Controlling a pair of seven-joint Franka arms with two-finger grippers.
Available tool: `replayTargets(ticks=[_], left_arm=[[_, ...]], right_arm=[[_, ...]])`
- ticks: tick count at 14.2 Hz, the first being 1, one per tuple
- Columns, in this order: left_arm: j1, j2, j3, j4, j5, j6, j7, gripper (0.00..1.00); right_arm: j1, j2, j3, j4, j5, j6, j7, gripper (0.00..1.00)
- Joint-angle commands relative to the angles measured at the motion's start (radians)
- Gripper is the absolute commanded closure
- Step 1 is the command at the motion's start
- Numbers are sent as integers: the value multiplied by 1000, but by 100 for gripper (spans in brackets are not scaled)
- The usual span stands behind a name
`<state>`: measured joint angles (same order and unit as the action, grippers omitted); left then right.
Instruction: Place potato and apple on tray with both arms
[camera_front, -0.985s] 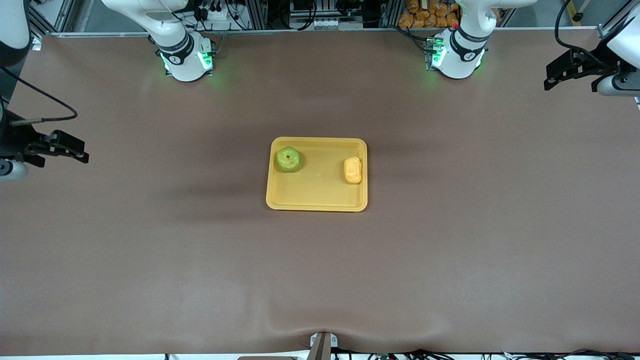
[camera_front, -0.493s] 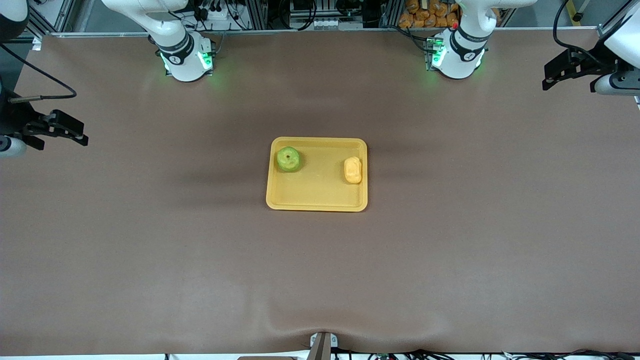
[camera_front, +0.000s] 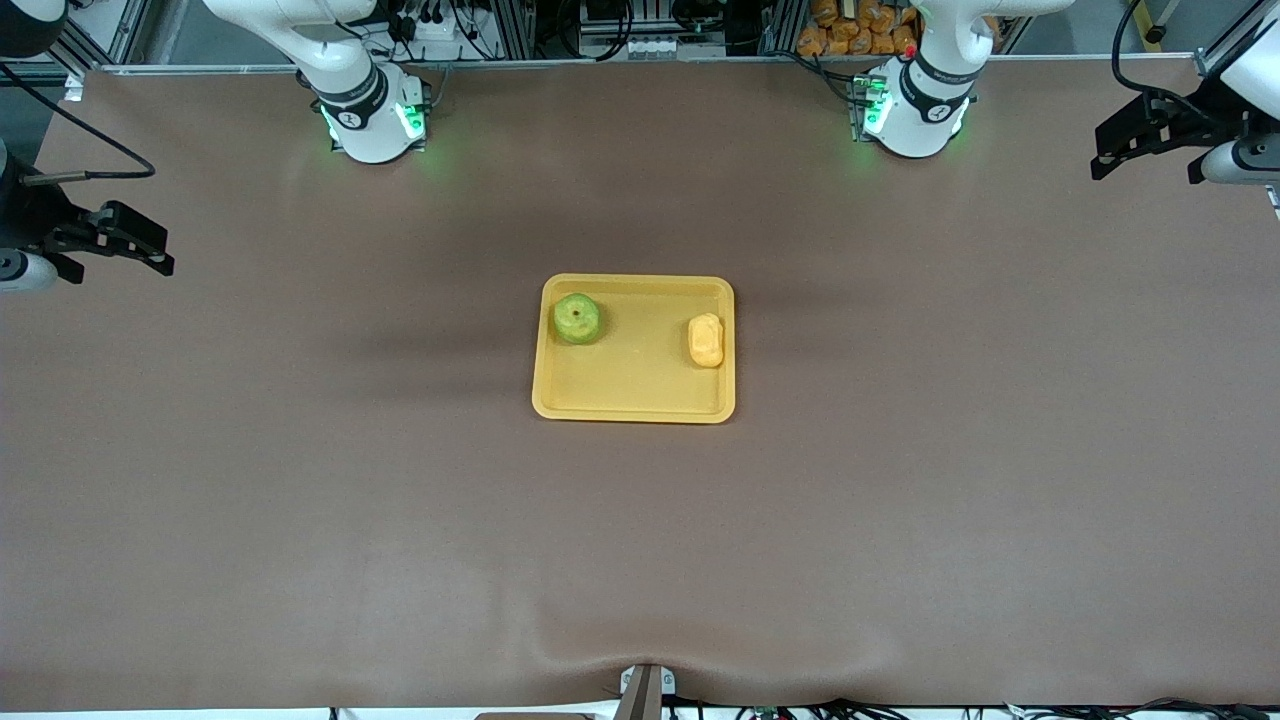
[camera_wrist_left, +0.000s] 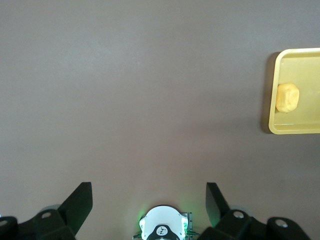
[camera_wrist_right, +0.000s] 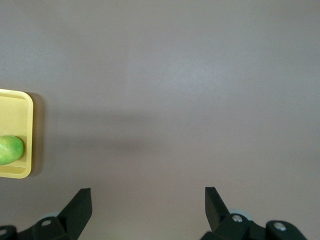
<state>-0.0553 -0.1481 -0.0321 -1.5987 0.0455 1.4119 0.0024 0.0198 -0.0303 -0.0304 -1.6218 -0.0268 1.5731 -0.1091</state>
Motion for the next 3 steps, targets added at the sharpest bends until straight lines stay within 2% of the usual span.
replayTargets(ticks=[1,3], left_arm=[[2,15,0,26,-18,-4,-7,0],[3,15,0,26,-18,-5,-7,0]], right_arm=[[-5,-36,9,-35,-27,10,-1,0],[-9,-28,9,-29,-25,13,-4,0]])
